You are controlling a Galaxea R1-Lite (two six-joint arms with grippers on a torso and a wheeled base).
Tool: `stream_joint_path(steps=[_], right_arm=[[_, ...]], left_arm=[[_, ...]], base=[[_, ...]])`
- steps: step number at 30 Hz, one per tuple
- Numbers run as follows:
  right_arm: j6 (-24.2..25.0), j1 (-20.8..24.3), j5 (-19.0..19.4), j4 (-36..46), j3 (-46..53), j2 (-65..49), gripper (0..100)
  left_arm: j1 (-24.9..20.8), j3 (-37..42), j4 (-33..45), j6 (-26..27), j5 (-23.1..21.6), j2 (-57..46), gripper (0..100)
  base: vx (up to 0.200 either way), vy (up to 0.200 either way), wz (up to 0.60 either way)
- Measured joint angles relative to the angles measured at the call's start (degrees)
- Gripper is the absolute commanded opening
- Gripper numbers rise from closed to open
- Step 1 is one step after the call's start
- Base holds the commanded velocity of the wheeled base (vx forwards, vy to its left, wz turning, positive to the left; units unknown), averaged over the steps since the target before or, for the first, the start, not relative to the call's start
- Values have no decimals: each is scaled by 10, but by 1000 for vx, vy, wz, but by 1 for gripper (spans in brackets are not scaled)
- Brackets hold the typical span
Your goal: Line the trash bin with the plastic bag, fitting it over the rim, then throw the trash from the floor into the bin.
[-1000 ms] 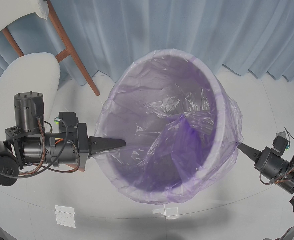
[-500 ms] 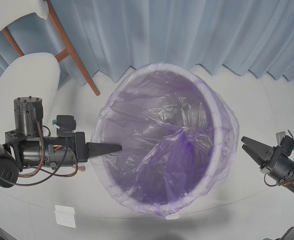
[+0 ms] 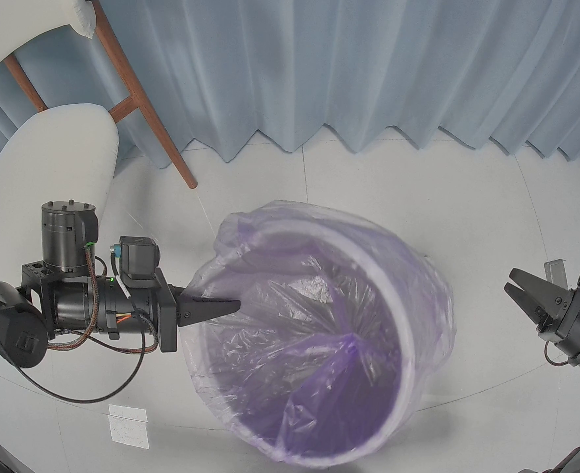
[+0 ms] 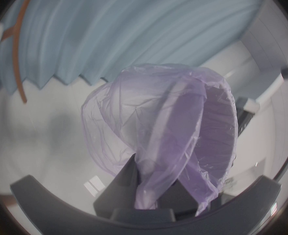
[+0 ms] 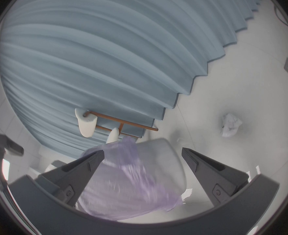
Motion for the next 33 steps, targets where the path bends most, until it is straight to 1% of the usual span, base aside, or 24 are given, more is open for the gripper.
stream_joint_path(steps=[2,5,6,8,12,16,19,22,26,29,33], right_arm=[[-39,-3,2,5,-3,9,100],[-111,-4,6,8,-11,31,100],[-128,-4,9,9,-14,39,100],[-152,1,21,10,-21,52,100],[-181,29,37,13,-28,72,100],[-194,55,40,20,-14,84,100],[-196,65,40,21,-1,94,100],[-195,67,38,20,4,102,100],[-193,62,25,20,4,107,100],[-191,56,6,20,5,109,100],[-184,40,-7,20,6,109,100]], left_arm=[[0,-1,0,55,-6,5,0],[2,-6,0,112,-12,13,0],[2,-7,0,123,-13,15,0],[2,-11,0,136,-13,20,0],[0,-18,-6,146,-11,27,0],[-1,-22,-15,146,-10,31,0],[1,-24,-25,147,8,36,0],[2,-24,-36,144,38,46,0],[4,-29,-73,125,62,76,0],[2,-39,-104,83,74,105,0],[-8,-63,-130,-6,117,144,0]], base=[[0,0,0],[0,0,0],[0,0,0],[0,0,0],[0,0,0],[0,0,0],[0,0,0],[0,0,0],[0,0,0],[0,0,0],[0,0,0]])
